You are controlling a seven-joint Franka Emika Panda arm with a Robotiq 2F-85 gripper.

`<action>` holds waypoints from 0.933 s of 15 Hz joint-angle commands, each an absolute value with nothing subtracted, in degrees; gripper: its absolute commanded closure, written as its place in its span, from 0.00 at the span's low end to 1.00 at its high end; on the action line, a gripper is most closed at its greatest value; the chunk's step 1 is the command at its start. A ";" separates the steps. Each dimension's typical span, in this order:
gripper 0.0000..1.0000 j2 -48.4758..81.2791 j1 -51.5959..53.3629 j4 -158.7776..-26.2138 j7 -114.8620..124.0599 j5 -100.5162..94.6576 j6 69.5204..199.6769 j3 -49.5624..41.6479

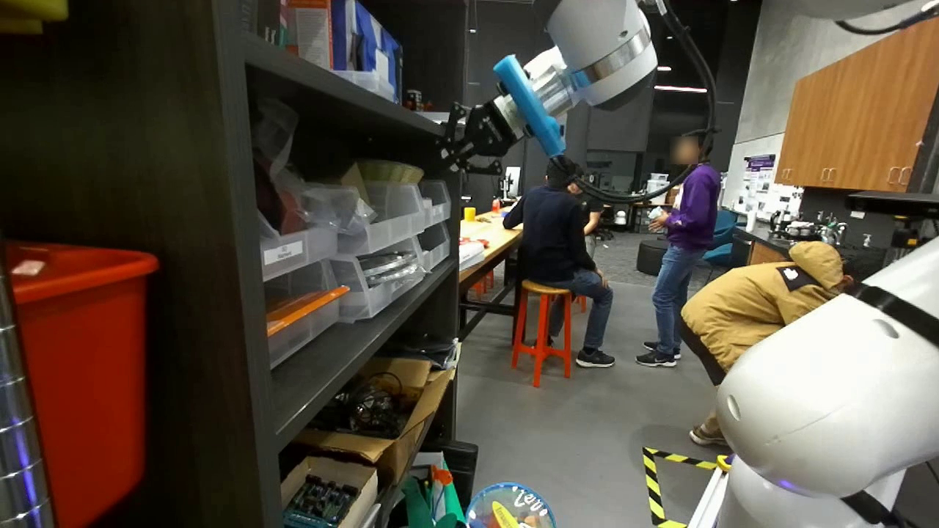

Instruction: Put the grey towel in the middle top transparent tray

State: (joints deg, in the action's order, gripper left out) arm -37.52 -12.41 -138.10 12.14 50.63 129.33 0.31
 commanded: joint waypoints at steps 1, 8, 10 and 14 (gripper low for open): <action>1.00 -47.23 -13.74 -144.26 20.40 44.63 138.24 5.90; 1.00 -57.25 -14.72 -145.76 36.92 33.12 147.03 14.20; 1.00 -57.23 -13.51 -144.25 39.73 30.61 147.21 14.76; 1.00 -55.05 -8.24 -141.61 39.79 28.29 146.38 13.16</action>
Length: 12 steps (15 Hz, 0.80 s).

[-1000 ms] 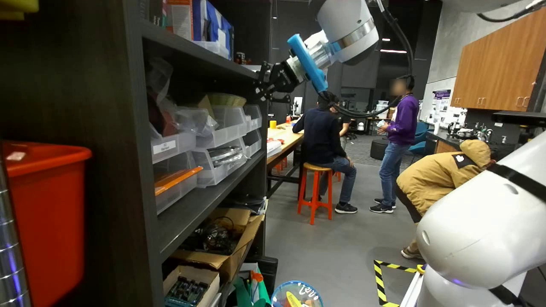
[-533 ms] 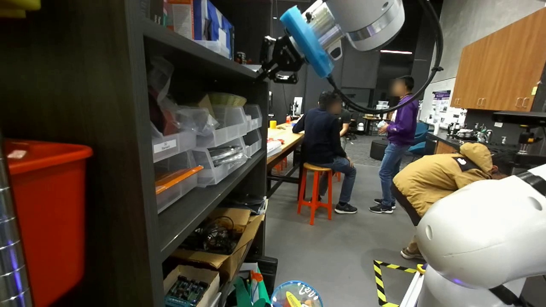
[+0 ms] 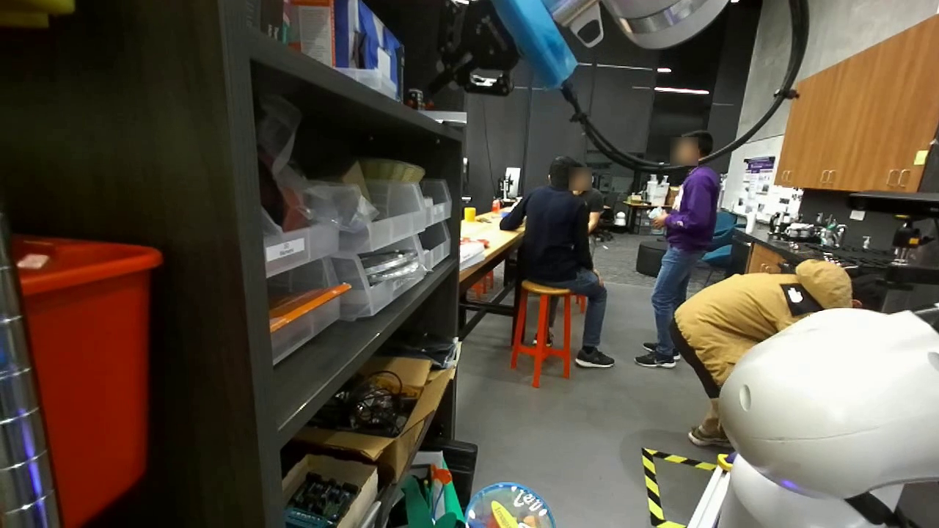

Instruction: Put the grey towel in the middle top transparent tray

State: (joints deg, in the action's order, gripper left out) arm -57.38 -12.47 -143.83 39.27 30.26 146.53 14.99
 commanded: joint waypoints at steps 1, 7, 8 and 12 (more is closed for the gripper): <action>1.00 -54.57 -6.40 -141.22 38.82 28.47 146.14 12.55; 0.88 -54.37 0.51 -141.96 36.84 28.97 144.89 10.89; 0.81 -54.13 1.10 -141.86 36.48 29.11 144.79 10.50; 0.74 -53.82 1.23 -141.67 35.95 29.16 144.65 10.25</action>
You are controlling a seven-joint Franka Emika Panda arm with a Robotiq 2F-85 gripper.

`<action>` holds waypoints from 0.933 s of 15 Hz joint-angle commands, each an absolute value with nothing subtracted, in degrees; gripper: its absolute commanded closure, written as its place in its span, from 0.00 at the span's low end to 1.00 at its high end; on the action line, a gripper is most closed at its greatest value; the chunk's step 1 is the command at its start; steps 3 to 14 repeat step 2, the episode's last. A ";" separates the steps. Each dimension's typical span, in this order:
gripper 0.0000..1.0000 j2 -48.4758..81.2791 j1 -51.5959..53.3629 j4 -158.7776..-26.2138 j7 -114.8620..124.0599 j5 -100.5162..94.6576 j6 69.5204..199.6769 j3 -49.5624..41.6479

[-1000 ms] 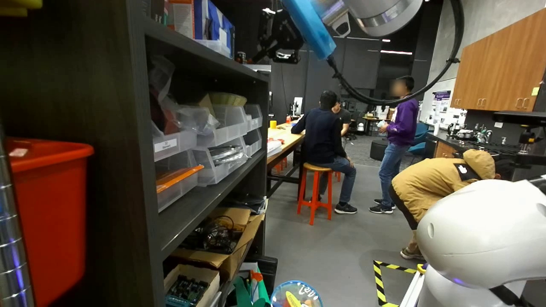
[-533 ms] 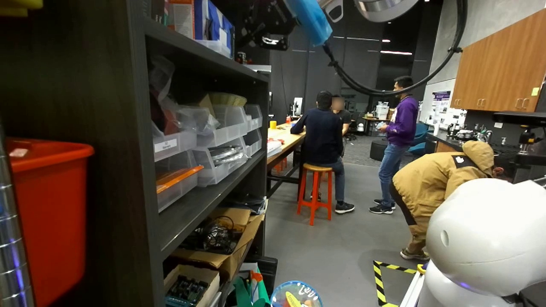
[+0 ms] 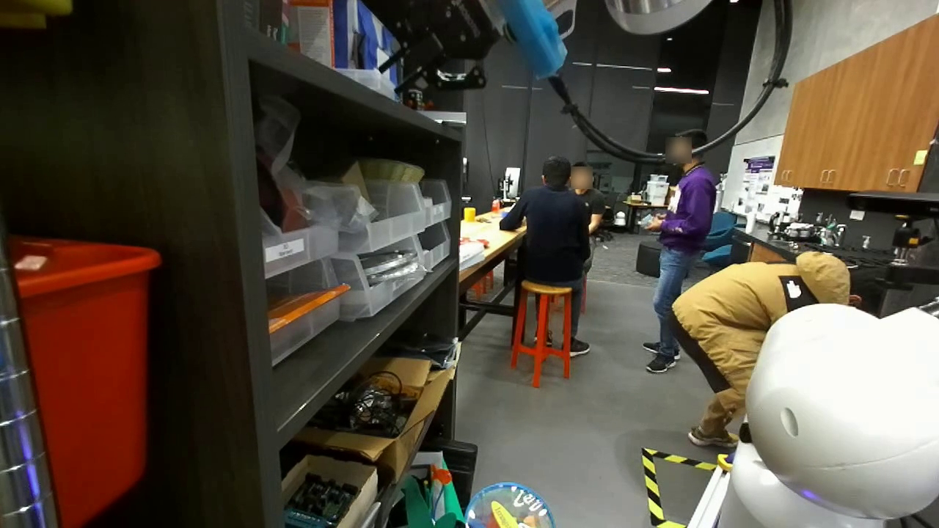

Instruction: Put the grey towel in the middle top transparent tray

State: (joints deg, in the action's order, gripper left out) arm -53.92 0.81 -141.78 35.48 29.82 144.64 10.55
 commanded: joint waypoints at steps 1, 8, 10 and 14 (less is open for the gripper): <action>0.74 -53.80 1.23 -141.67 35.94 29.16 144.64 10.25; 0.74 -53.77 1.23 -141.66 35.93 29.16 144.64 10.24; 0.74 -53.77 1.23 -141.66 35.93 29.16 144.64 10.24; 0.74 -53.77 1.23 -141.66 35.93 29.16 144.64 10.24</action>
